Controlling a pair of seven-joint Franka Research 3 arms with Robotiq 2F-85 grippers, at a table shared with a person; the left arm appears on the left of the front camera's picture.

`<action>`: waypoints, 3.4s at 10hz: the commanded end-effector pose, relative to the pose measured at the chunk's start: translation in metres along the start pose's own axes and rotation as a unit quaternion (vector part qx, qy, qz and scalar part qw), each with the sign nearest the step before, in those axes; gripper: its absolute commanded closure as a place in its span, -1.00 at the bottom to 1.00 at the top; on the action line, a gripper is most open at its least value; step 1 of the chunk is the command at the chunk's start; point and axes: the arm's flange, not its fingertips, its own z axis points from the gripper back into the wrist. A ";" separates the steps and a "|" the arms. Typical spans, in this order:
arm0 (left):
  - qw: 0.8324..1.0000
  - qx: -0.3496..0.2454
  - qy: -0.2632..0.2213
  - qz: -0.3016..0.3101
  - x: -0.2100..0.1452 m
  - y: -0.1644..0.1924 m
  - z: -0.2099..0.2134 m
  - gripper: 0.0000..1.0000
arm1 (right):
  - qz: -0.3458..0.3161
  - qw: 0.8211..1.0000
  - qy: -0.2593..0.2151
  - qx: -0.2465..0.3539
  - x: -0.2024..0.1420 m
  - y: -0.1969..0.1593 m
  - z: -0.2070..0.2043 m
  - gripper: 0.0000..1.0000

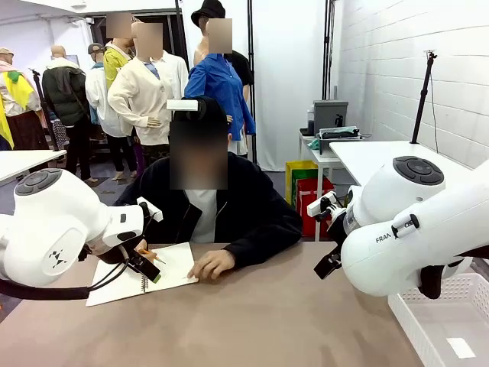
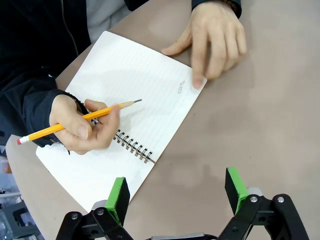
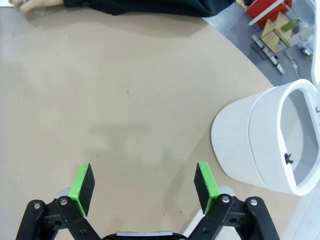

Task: Sort the paper based on its condition.
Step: If a person hands you a paper, place it in the Organizing basket , and if it's crumpled, put it in the Trash can.

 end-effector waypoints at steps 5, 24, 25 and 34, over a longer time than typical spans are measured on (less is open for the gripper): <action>1.000 0.000 0.000 0.001 0.000 0.001 0.000 -1.00 | 0.000 1.000 0.000 0.000 0.000 0.000 0.000 -1.00; 0.988 -0.092 -0.124 -0.018 0.019 0.059 0.240 -1.00 | 0.028 0.992 -0.063 0.101 0.105 0.028 0.240 -1.00; 0.989 -0.076 -0.126 -0.009 0.019 0.063 0.254 -1.00 | 0.015 0.992 -0.079 0.093 0.106 0.024 0.254 -1.00; 0.990 -0.024 -0.142 -0.004 0.019 0.076 0.292 -1.00 | -0.003 0.992 -0.106 0.067 0.111 0.006 0.284 -1.00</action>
